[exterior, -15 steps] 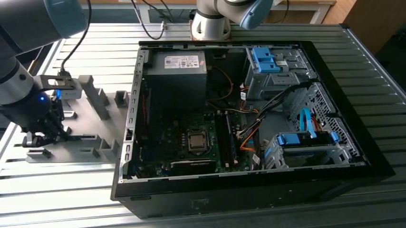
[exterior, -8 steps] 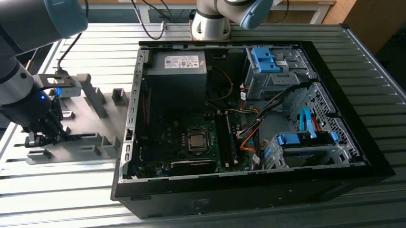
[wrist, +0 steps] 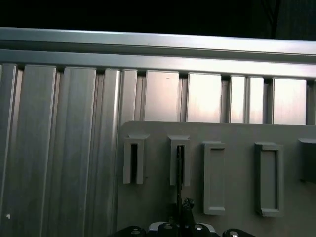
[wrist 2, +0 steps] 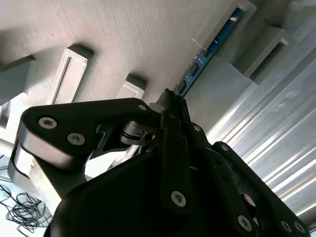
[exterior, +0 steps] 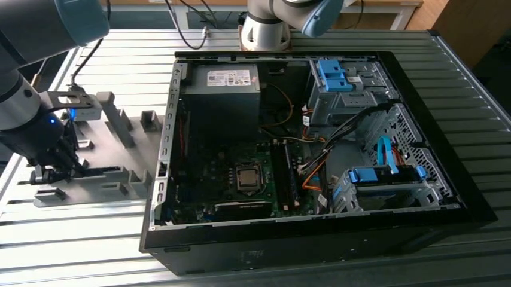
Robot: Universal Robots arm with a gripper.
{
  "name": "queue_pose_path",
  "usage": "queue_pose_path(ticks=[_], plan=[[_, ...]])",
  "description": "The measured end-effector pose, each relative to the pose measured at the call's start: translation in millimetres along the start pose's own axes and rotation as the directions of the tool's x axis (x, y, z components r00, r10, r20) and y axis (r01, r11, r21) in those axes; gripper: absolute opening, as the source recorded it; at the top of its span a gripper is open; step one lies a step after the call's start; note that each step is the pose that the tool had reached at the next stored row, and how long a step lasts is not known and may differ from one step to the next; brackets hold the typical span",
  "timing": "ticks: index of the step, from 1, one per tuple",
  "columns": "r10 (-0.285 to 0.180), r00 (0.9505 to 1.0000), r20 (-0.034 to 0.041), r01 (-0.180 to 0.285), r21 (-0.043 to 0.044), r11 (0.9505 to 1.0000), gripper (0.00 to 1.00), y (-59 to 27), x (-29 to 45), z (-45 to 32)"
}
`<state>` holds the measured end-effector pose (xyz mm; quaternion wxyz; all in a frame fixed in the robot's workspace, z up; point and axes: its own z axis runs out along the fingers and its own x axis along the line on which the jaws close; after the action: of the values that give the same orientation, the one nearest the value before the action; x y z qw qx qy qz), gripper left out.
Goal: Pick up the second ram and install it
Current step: 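Pick up the second ram and move it above second insertion slot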
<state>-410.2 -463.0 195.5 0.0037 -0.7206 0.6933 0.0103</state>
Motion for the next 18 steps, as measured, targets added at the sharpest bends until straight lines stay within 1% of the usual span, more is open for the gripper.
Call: queue_pose_path(ticks=[4, 10, 18], plan=[[0.000, 1.0000, 0.0000, 0.000, 0.0001, 1.0000, 0.14, 0.2, -0.3, -14.7], [0.000, 1.0000, 0.0000, 0.000, 0.0001, 1.0000, 0.14, 0.4, -0.8, -40.4], [0.000, 1.0000, 0.0000, 0.000, 0.0001, 1.0000, 0.14, 0.7, -1.6, -76.5]])
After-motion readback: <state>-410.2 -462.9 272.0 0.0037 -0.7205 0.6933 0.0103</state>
